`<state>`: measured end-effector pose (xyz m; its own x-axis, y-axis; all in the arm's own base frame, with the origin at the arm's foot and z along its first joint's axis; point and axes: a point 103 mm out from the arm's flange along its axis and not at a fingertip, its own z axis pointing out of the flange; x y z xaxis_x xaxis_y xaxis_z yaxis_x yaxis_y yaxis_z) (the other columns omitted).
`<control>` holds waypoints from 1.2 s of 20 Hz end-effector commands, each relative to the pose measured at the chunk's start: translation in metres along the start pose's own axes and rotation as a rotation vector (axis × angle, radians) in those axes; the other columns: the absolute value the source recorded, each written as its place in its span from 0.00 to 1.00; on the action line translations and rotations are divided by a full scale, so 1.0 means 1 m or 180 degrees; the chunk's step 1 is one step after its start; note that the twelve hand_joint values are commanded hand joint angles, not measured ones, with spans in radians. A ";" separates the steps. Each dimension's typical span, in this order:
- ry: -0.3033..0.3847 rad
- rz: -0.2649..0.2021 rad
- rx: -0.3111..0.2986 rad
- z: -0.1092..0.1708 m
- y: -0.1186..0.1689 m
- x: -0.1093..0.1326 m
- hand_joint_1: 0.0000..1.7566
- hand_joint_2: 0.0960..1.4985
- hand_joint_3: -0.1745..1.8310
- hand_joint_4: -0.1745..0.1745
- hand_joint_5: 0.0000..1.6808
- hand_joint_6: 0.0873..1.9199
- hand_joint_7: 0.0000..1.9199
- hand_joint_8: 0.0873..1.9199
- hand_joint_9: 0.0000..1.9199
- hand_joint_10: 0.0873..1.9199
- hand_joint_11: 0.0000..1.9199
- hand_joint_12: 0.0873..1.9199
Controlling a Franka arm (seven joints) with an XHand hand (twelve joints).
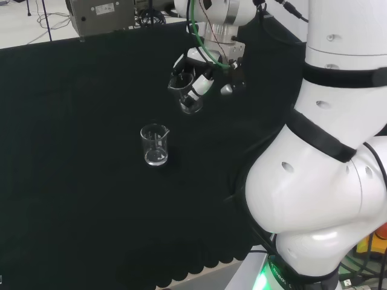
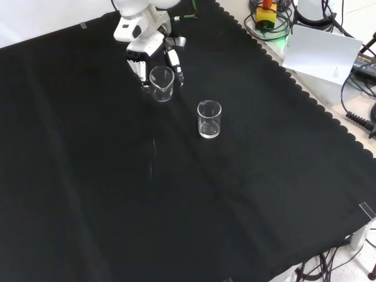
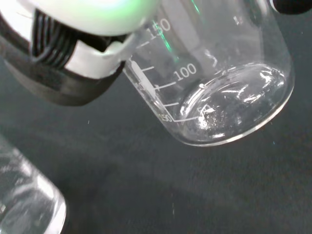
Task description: Place the beaker back on the table.
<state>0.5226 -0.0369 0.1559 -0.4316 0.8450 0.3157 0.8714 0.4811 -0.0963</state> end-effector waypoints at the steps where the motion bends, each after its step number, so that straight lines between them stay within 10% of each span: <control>1: 0.0155 -0.0107 -0.0125 0.010 0.018 -0.011 0.64 0.43 0.43 0.66 0.68 0.44 0.79 0.19 0.90 0.00 0.80 0.27; 16: 0.0315 -0.0264 -0.0117 0.033 0.041 -0.029 0.65 0.44 0.42 0.48 0.68 0.44 0.77 0.21 0.89 0.00 0.78 0.28; 24: 0.0476 -0.0293 -0.0203 0.045 0.045 -0.040 0.64 0.45 0.40 0.60 0.69 0.43 0.76 0.21 0.87 0.00 0.75 0.30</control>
<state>0.5661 -0.0314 0.1019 -0.4757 0.7646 0.4349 0.8419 0.5390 -0.0267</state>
